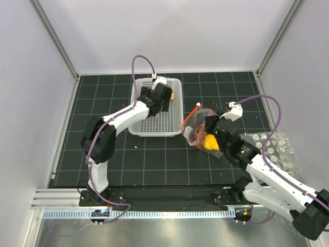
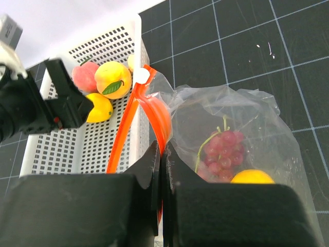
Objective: Place the food in the zip-top bag and seal the zipper
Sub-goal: Pick up the fake fruit from the bin.
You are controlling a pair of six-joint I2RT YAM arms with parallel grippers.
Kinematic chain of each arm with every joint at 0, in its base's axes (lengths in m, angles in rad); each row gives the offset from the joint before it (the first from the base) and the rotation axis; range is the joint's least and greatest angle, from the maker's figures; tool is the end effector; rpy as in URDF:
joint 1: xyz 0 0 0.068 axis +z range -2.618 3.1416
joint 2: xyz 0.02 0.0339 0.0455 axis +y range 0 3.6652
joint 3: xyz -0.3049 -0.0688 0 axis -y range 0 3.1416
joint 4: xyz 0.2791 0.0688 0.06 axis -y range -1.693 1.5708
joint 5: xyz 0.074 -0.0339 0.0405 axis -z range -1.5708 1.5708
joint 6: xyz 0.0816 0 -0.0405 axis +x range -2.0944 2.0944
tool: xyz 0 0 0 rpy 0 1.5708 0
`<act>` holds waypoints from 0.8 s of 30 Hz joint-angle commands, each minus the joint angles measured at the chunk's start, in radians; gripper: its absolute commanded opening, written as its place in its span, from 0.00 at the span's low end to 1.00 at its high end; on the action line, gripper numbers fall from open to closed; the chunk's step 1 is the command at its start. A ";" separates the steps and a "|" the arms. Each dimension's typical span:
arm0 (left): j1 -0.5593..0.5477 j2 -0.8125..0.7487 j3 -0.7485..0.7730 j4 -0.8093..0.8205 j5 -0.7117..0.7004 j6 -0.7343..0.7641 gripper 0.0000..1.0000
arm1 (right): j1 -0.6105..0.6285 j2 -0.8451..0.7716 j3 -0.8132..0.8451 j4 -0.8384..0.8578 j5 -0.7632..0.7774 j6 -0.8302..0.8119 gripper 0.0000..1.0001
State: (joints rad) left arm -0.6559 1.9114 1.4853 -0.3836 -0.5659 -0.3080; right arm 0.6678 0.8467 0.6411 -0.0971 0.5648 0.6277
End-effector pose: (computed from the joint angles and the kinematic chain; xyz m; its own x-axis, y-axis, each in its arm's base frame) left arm 0.4224 -0.2699 0.2367 -0.6140 0.1496 -0.7750 0.0373 0.9863 0.1609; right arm 0.2154 0.1143 0.3011 -0.2611 0.4259 -0.8663 0.0388 0.9013 0.4314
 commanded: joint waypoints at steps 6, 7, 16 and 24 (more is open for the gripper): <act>0.033 0.072 0.187 -0.047 -0.066 -0.294 1.00 | 0.004 0.002 0.035 0.051 0.014 -0.019 0.01; 0.042 0.087 0.220 -0.061 -0.098 -0.339 1.00 | 0.004 -0.006 0.034 0.051 0.014 -0.019 0.01; 0.133 0.139 0.194 -0.179 -0.008 -0.756 0.98 | 0.004 0.011 0.034 0.057 -0.002 -0.014 0.01; 0.151 0.311 0.326 -0.277 0.018 -0.763 0.92 | 0.004 0.003 0.032 0.057 -0.008 -0.013 0.01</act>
State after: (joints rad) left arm -0.4969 2.1857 1.7378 -0.5873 -0.5514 -1.0180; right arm 0.6682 0.8536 0.6415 -0.0910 0.5476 0.6228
